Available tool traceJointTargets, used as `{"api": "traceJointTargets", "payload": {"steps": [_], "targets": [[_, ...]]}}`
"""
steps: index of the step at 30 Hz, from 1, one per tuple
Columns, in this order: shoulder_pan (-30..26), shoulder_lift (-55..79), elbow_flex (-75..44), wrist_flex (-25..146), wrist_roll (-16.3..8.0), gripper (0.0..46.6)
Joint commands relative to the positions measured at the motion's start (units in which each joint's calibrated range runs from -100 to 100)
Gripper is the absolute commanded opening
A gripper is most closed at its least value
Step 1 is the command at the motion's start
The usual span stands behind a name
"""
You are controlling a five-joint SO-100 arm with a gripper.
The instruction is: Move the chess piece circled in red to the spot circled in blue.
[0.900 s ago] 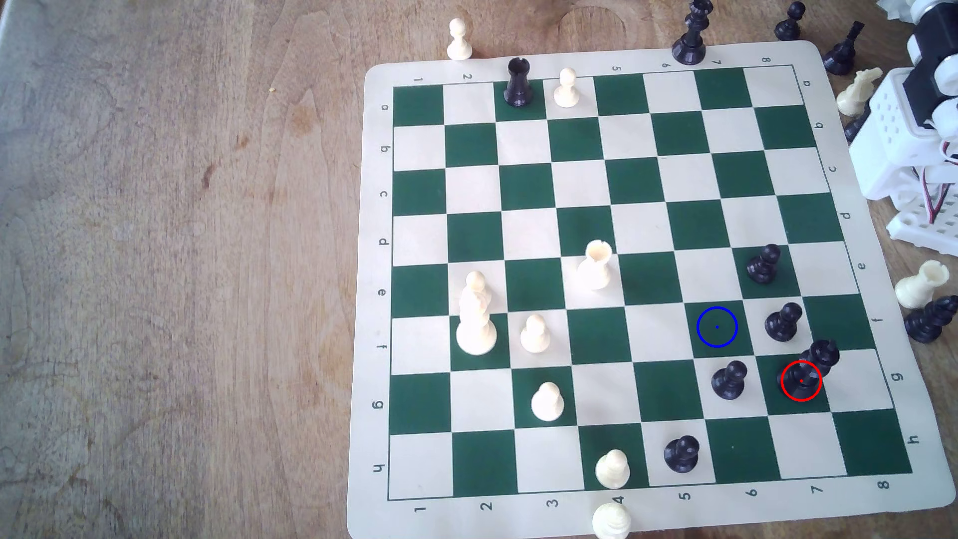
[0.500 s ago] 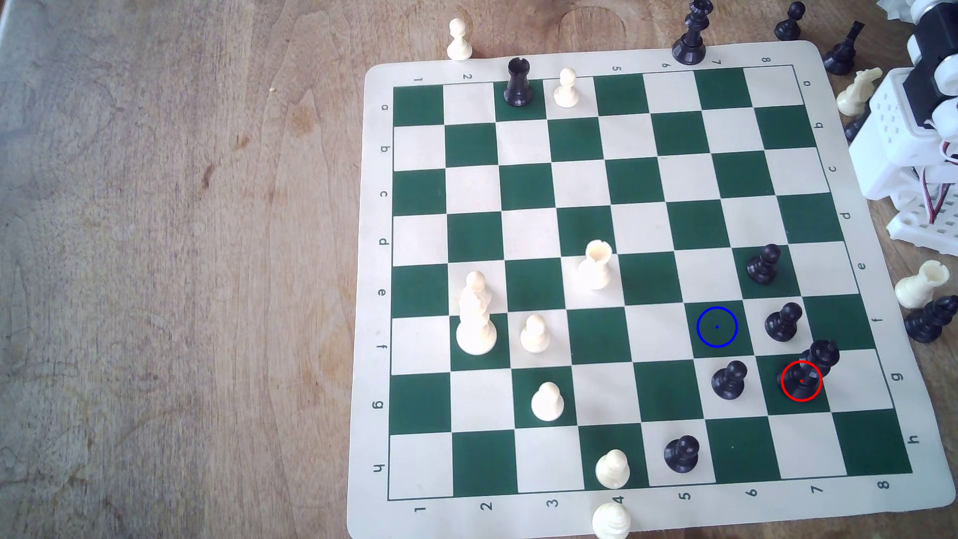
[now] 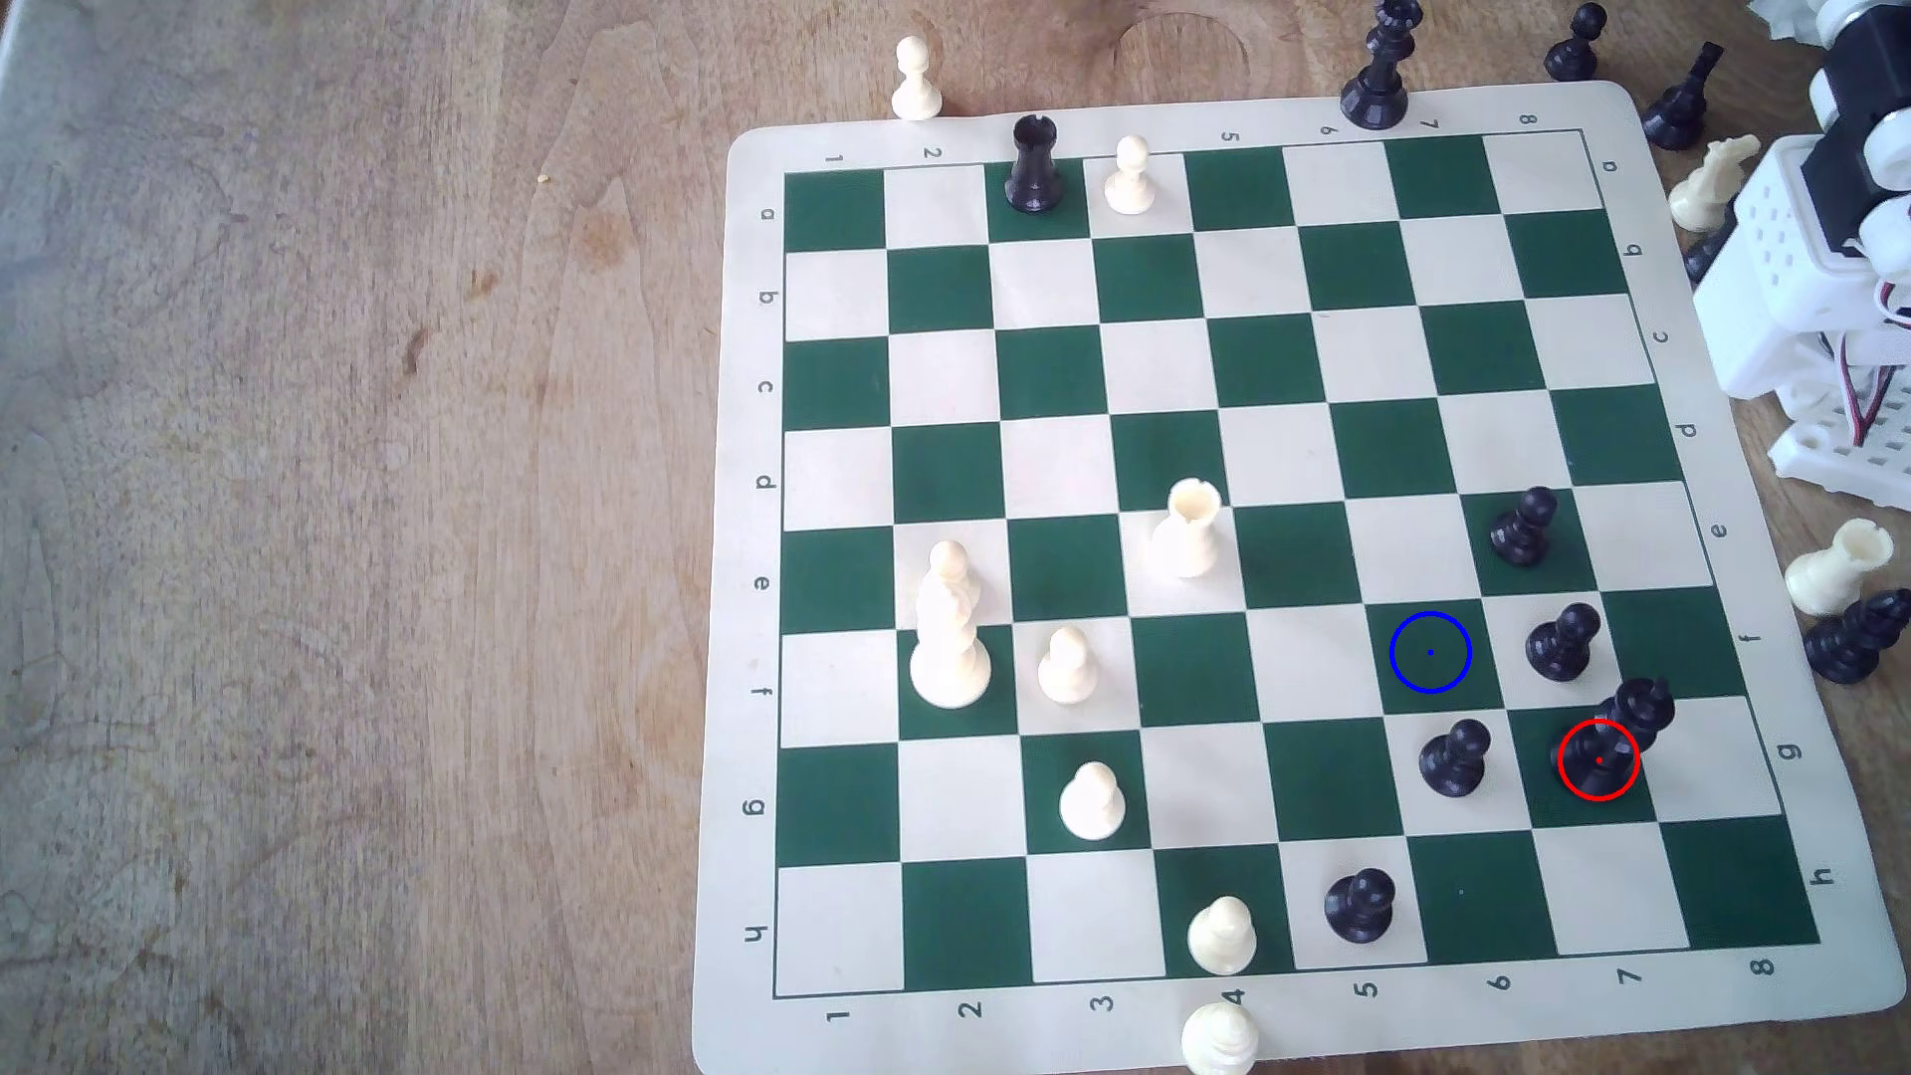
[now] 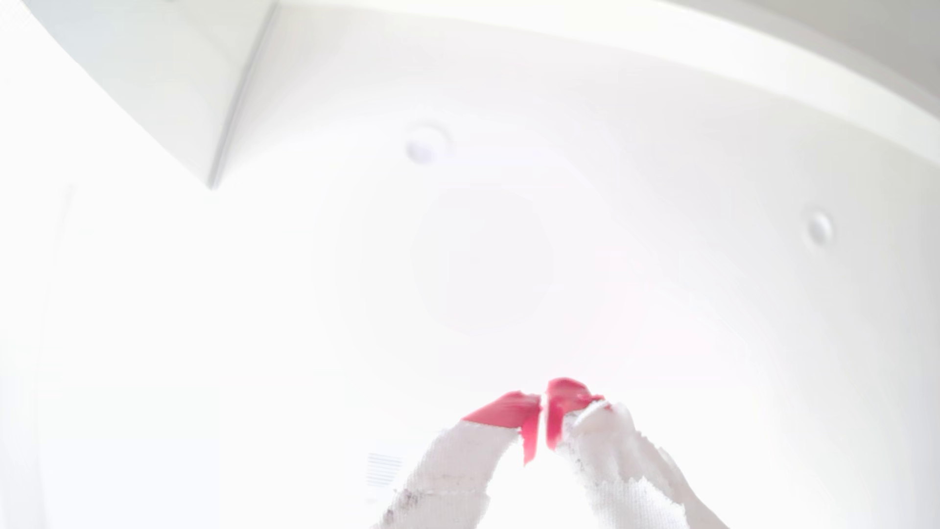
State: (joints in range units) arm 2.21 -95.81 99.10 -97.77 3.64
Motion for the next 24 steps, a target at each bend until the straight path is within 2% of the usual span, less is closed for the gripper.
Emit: {"api": "traceJointTargets", "payload": {"steps": [1, 4, 5, 6, 7, 8, 13, 15, 16, 20, 24], "targets": [[-0.1, 0.0, 0.8, 26.8, -0.1, 0.2], [-3.1, 0.1, 0.8, 40.9, 0.0, 0.2], [-3.8, 0.1, 0.8, 45.4, 0.9, 0.2], [-4.3, 0.1, 0.8, 49.3, 2.7, 0.2], [-5.2, 0.1, 0.8, 56.7, 6.9, 0.2], [-6.2, 0.1, 0.8, 59.2, 6.9, 0.6], [-13.4, 0.1, 0.0, 73.4, 5.5, 3.8], [-14.7, 0.1, -3.3, 81.6, 2.7, 5.6], [-15.6, 0.1, -8.5, 92.4, 0.5, 5.3], [-18.0, 0.2, -18.0, 112.3, -0.8, 4.9], [-21.0, 2.6, -28.8, 132.6, -0.6, 4.6]]}}
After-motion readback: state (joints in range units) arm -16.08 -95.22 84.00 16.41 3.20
